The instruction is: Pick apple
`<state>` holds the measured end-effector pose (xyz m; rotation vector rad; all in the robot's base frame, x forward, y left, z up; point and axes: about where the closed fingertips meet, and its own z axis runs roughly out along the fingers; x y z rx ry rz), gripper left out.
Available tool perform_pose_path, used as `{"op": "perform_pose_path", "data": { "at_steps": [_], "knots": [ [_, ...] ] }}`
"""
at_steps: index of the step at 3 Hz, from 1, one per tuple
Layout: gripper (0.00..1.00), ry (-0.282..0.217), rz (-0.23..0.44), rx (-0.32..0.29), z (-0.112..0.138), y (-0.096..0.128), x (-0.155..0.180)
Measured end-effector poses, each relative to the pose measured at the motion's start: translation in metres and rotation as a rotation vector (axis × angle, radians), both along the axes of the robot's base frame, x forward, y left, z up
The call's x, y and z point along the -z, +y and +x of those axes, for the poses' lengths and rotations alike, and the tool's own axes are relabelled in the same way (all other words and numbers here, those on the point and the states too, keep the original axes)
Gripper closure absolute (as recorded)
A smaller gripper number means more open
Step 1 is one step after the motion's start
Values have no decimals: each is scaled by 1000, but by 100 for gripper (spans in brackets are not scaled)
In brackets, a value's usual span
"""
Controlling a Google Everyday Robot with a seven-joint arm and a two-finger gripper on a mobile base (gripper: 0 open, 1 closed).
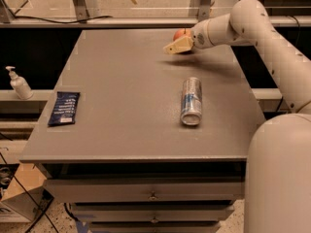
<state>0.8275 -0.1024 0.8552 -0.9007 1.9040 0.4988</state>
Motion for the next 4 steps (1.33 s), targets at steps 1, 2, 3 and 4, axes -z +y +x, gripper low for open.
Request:
{"op": "perform_pose_path", "data": {
  "at_steps": [1, 2, 3, 4],
  "knots": [
    [41, 32, 2, 7, 4, -1, 11],
    [64, -3, -4, 13, 3, -7, -4],
    [88, -136, -2, -30, -8, -3, -68],
    [100, -313, -33, -115, -30, 3, -148]
  ]
}}
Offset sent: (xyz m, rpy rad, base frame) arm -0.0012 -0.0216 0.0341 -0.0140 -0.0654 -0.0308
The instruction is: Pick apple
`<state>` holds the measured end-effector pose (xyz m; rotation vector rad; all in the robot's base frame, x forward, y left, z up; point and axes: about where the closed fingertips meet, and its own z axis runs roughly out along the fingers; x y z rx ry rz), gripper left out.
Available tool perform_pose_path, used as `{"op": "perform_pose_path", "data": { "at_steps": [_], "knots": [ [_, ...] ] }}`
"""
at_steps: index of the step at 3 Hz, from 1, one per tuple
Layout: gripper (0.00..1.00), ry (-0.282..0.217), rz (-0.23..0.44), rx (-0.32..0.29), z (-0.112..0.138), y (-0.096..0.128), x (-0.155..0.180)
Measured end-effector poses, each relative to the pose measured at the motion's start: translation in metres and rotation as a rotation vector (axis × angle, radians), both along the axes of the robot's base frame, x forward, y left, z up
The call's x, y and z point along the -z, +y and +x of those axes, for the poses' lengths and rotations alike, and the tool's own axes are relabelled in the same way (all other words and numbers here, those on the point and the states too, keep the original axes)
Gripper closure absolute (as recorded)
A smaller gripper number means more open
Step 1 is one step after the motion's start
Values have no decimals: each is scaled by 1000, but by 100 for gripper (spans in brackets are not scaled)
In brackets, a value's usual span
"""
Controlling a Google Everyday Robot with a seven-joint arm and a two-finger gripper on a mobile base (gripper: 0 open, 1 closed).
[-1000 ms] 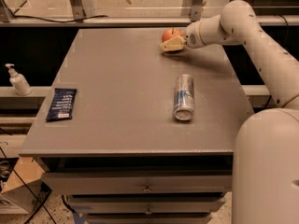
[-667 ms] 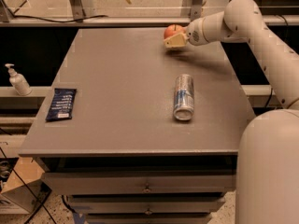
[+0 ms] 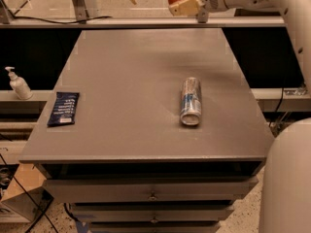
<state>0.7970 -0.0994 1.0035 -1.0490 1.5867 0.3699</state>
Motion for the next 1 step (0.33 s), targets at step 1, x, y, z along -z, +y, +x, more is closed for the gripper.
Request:
{"op": "perform_pose_path", "data": {
  "at_steps": [1],
  "knots": [
    [100, -23, -13, -11, 0, 2, -4]
  ]
}}
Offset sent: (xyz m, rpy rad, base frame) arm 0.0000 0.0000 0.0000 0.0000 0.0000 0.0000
